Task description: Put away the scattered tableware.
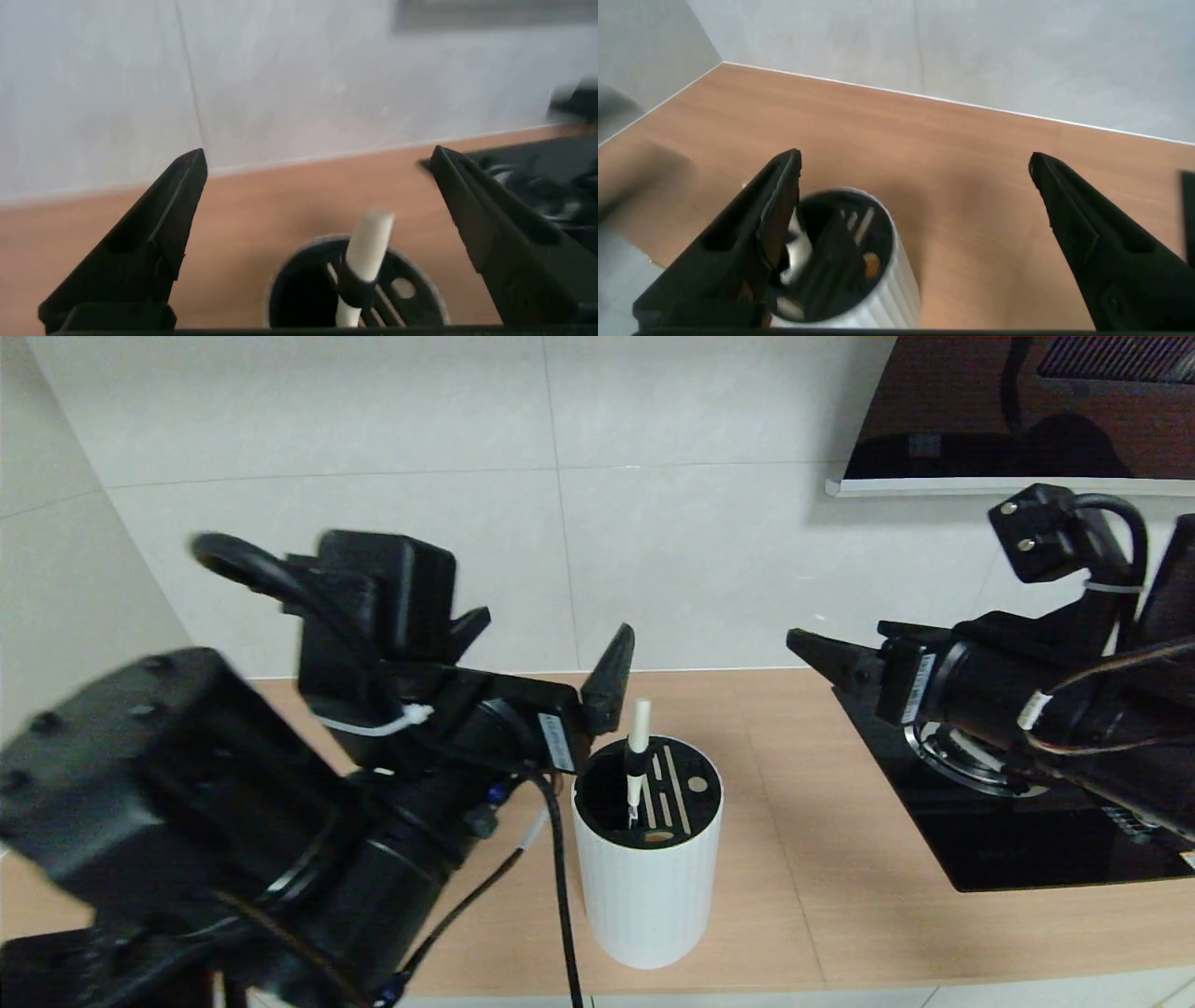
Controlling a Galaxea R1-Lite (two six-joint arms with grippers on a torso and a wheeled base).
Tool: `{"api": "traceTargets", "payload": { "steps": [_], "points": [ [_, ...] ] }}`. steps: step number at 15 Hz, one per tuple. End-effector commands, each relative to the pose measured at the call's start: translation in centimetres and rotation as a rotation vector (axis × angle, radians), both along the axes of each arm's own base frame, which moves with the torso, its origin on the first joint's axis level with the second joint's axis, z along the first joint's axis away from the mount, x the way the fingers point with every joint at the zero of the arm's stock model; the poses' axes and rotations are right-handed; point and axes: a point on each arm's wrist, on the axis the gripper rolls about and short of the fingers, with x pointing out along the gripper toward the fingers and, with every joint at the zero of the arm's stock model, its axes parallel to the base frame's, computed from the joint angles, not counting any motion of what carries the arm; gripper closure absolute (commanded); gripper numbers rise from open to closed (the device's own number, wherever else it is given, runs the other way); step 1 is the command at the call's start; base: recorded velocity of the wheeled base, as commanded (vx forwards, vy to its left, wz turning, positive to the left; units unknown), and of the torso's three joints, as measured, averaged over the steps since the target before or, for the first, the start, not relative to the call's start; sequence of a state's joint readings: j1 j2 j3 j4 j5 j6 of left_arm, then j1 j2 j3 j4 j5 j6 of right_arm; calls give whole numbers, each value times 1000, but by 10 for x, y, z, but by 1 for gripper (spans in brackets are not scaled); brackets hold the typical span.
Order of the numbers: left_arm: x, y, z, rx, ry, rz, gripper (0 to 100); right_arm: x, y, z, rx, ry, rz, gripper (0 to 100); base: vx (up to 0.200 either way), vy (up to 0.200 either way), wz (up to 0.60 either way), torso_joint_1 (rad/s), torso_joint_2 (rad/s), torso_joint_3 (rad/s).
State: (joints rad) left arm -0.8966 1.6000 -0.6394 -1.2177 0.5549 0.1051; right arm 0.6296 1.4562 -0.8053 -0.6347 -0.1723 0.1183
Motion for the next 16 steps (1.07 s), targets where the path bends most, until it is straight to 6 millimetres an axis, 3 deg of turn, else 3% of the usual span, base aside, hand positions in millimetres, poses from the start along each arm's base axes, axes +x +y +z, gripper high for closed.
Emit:
{"api": "traceTargets", "payload": {
  "steps": [1,2,3,7,8,10,13,16],
  "points": [
    [-25,59,44,-84,-134,11,0,-44,-50,10,48,-75,-78,0,0,0,0,0,0,0],
    [-26,62,44,-88,-138,19,0,-48,-54,10,52,-81,-84,0,0,0,0,0,0,0],
    [-41,92,46,-94,-158,79,0,-74,-80,8,75,-124,-141,0,0,0,0,0,0,0],
    [-91,158,41,-47,-130,240,0,-133,-120,-6,101,-200,-241,0,0,0,0,0,0,0],
    [-98,164,41,-44,-129,259,0,-140,-125,-6,104,-211,-262,0,0,0,0,0,0,0],
    [-136,193,36,-15,-118,361,0,-191,-145,-18,81,-240,-323,0,0,0,0,0,0,0],
    [-180,212,27,-8,-132,485,0,-235,-156,-37,26,-281,-435,0,0,0,0,0,0,0],
    [-225,220,12,4,-162,563,0,-261,-156,-48,-29,-335,-528,0,0,0,0,0,0,0]
  ]
}}
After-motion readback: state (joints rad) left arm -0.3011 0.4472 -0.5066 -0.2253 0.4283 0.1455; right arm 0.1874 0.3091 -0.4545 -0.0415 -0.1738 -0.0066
